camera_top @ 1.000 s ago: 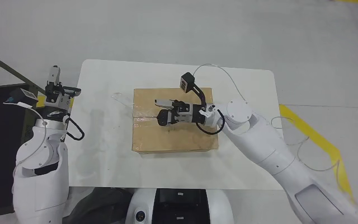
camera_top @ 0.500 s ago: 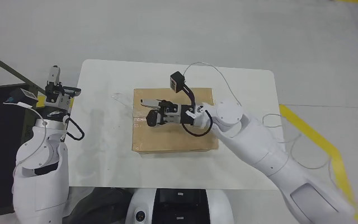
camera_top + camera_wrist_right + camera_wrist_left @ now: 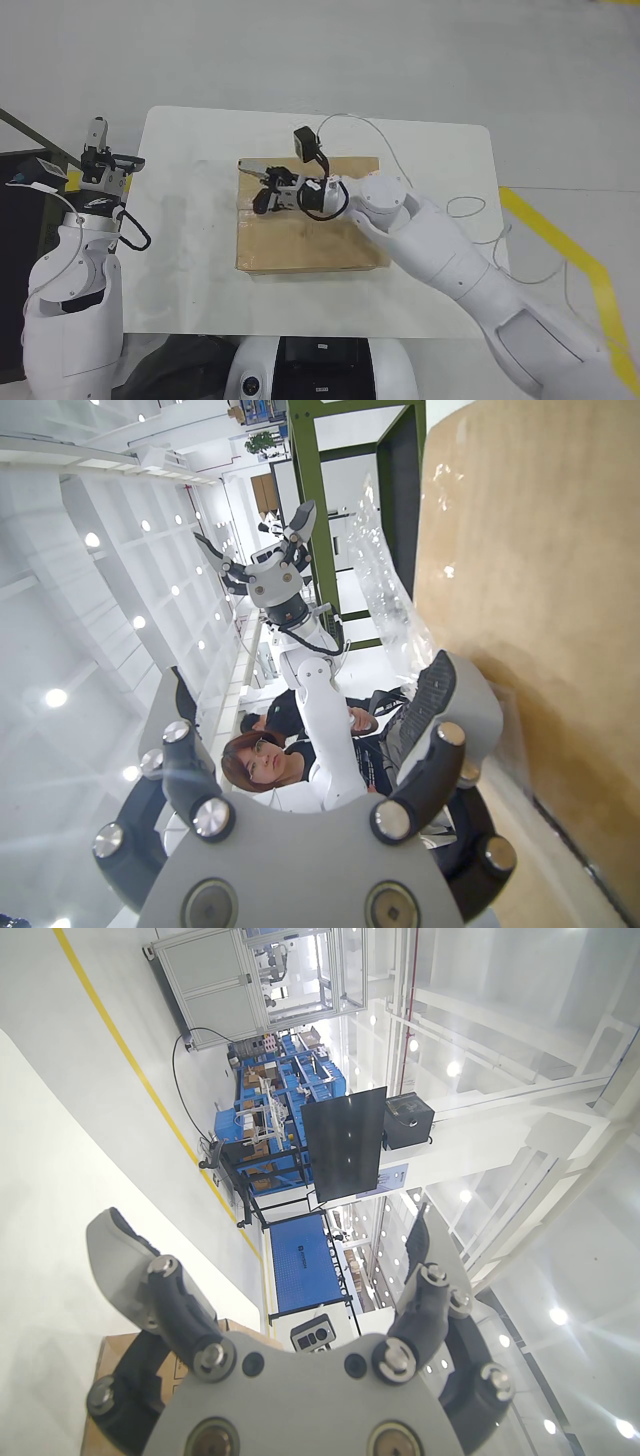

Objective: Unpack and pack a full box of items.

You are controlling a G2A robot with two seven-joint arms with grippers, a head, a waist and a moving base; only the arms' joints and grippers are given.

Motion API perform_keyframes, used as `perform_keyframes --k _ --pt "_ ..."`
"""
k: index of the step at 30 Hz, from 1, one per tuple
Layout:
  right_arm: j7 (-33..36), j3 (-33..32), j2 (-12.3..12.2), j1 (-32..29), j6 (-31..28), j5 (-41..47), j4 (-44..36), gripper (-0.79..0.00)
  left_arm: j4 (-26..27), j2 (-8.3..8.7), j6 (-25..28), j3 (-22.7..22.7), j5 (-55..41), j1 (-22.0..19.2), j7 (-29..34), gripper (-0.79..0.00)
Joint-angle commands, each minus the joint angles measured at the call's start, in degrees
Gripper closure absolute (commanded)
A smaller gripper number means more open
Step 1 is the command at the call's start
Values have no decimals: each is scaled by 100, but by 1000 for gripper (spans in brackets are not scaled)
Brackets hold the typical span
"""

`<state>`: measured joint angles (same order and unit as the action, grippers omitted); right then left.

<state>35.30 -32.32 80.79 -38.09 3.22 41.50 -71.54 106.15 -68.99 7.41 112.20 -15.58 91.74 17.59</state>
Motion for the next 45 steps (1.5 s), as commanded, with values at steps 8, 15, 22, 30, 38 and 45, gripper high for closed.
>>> perform_keyframes --k 8,15,22,30,38,45 --pt "-104 -565 -221 -557 202 -501 -590 -785 0 0 0 0 0 0 0 -785" --pt "-153 -1218 -500 -1234 460 -1014 -1371 -785 0 0 0 0 0 0 0 -785" --pt "-91 -1860 -712 -1902 382 -1309 -2115 -785 0 0 0 0 0 0 0 -785" --pt "86 -1467 -585 -1571 290 -1548 -2098 -785 0 0 0 0 0 0 0 -785" --pt "148 -829 -322 -733 81 -2255 -1636 -785 0 0 0 0 0 0 0 -785" --pt "248 -652 -231 -308 13 -3088 -1552 -785 0 0 0 0 0 0 0 -785"
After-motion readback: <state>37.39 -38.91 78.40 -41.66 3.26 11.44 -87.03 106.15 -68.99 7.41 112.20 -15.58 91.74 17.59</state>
